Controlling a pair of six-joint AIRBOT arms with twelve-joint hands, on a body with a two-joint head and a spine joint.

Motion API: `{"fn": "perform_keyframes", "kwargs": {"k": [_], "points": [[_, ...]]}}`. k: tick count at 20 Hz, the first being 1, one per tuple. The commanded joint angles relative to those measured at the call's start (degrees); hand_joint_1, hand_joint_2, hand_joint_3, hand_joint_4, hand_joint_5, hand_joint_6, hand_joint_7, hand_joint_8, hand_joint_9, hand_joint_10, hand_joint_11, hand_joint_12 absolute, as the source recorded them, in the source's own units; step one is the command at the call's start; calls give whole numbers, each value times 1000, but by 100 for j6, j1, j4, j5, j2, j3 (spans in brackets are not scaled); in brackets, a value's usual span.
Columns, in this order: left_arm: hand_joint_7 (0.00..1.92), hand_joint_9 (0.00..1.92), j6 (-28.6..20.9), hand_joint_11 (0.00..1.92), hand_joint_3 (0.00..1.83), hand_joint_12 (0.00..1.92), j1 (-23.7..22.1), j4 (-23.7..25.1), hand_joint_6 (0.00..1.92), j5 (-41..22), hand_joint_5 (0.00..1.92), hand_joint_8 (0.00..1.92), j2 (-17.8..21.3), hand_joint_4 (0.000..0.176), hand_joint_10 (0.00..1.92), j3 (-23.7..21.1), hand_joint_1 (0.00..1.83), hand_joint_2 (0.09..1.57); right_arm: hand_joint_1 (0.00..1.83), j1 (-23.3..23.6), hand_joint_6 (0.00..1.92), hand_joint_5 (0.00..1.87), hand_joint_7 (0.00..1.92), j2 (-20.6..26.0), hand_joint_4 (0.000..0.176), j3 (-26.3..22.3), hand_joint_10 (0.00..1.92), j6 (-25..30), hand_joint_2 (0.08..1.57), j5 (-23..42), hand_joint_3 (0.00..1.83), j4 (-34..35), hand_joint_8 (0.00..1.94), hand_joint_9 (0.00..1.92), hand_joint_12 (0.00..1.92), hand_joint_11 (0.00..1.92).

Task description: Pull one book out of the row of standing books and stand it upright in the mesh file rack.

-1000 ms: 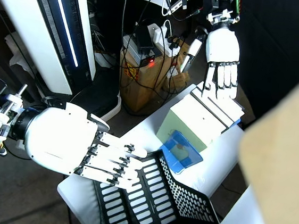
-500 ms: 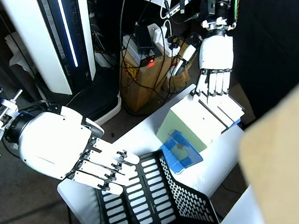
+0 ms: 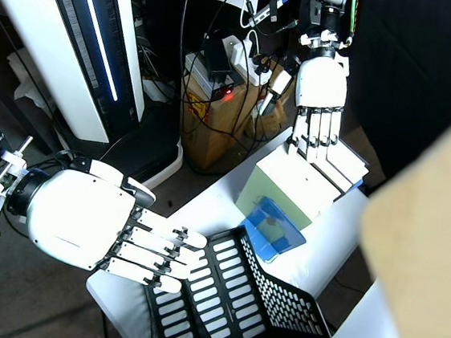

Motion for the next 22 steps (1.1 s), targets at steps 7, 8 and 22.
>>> {"fn": "perform_keyframes", "kwargs": {"k": [7,8,22], "points": [[0,0,188,0,0,0,269,314,34,-600,589,0,335,14,0,-573,296,1006,589,-23,0,0,0,34,0,-24,0,49,1348,687,0,78,0,0,1,2],[0,0,186,0,0,0,328,336,28,-659,582,0,404,13,0,-663,293,1008,588,-27,0,0,0,34,0,-25,0,49,1350,688,0,84,0,0,0,0],[0,0,-347,0,16,0,1456,531,6,-1380,552,0,551,21,0,-1272,126,1106,531,-112,0,0,0,57,0,-58,0,53,1342,688,0,182,0,0,24,37]]}}
